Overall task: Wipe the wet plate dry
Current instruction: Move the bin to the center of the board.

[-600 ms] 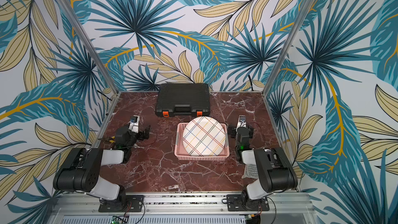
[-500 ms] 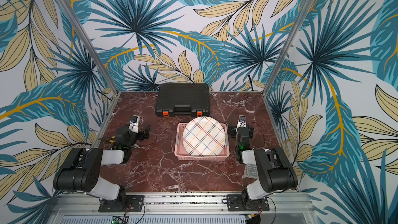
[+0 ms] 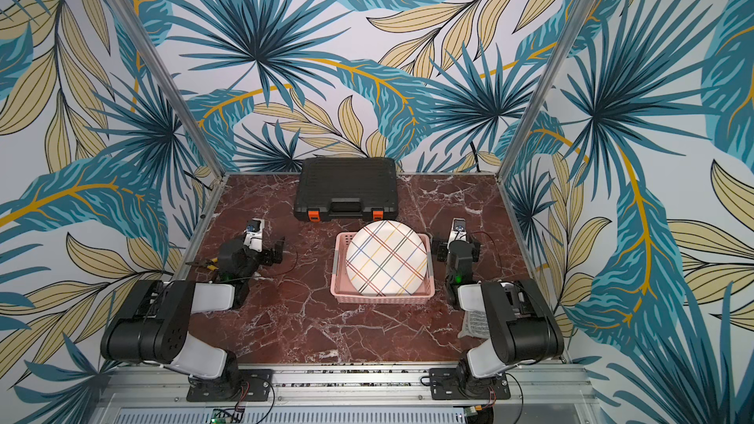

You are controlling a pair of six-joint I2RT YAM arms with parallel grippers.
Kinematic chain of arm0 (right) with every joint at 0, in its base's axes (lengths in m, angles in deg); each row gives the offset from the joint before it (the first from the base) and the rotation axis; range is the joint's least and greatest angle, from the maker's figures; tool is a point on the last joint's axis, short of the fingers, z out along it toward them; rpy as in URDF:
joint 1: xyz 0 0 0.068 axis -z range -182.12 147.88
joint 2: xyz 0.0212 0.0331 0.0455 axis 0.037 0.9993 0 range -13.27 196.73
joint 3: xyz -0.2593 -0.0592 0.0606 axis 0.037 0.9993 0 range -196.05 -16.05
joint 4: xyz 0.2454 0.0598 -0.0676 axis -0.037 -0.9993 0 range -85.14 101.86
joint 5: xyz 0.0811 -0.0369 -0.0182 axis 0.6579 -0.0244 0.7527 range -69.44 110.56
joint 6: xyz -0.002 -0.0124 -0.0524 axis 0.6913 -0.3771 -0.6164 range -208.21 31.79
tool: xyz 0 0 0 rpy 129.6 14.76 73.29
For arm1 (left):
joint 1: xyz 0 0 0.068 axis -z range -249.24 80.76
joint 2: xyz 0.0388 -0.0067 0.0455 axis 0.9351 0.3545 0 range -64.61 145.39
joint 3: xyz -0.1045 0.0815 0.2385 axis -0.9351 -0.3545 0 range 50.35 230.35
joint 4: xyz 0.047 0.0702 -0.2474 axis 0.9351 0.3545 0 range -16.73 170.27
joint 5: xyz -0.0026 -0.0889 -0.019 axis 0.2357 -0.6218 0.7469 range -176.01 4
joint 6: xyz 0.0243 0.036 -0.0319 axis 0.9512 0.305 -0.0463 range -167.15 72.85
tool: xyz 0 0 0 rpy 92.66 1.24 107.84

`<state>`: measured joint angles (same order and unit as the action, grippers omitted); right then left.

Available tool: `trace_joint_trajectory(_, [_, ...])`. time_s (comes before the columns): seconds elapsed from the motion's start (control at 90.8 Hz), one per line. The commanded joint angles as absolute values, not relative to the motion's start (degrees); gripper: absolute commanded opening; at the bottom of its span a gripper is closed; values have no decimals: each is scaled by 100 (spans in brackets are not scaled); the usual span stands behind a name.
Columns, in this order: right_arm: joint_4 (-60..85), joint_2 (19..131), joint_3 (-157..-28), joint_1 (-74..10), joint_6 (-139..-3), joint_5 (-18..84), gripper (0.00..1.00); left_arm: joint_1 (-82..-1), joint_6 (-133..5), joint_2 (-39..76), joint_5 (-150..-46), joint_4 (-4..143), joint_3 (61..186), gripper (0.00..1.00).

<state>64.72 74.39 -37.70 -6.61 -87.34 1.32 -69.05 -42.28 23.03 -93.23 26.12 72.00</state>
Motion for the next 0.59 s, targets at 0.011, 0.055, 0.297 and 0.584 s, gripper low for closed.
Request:
trace_joint_trajectory(0.011, [6508,7378,-3769,-669,-8694,164,100,-6885,-4244,2217,-9295,2516,7302,100])
trace_joint_trajectory(0.055, [6508,7383,-3772,-673,-8697,166,100,-6886,-4240,2215,-9290,2516,7302,100])
trace_joint_trajectory(0.297, [6011,6864,-3839,-799,-8824,-50,100,-6906,-4237,1786,-9397,2849,7393,100])
trace_joint_trajectory(0.584, [463,5043,-5444,-845,-5129,-880,100,-6873,-3547,453,-10164,9109,10029,100])
